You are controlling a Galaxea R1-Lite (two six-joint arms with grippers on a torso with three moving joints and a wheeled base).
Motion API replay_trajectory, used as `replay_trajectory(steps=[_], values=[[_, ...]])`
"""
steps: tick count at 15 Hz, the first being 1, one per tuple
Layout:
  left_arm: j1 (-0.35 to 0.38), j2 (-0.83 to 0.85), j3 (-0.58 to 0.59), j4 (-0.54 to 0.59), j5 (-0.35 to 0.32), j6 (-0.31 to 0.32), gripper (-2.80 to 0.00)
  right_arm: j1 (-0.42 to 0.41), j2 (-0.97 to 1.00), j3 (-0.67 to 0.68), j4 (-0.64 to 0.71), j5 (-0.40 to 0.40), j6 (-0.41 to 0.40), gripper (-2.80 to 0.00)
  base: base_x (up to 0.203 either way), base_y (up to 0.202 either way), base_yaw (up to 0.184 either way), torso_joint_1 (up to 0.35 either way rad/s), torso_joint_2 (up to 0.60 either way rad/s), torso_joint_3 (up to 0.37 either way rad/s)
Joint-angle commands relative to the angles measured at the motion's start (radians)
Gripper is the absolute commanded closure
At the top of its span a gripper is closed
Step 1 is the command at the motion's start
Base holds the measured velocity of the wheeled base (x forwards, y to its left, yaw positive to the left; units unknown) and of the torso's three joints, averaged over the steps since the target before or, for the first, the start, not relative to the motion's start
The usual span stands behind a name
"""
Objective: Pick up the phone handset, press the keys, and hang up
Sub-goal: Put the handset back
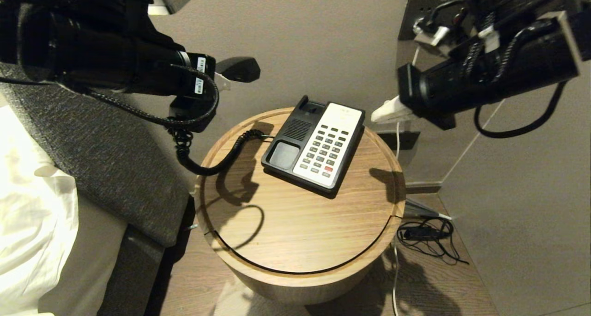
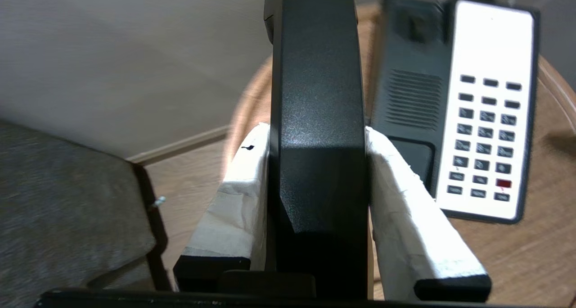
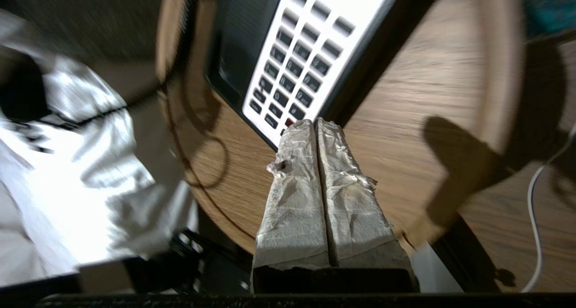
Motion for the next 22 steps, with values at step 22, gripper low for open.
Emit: replay_trajectory(steps=[22], values=[[-0.209, 0.257, -0.085, -0.081, 0.077, -0.003, 0.0, -0.221, -0.753, 0.156, 0.309, 0.024, 0.249, 0.0, 0.0, 0.0, 0.0, 0.0, 0.0, 0.0]])
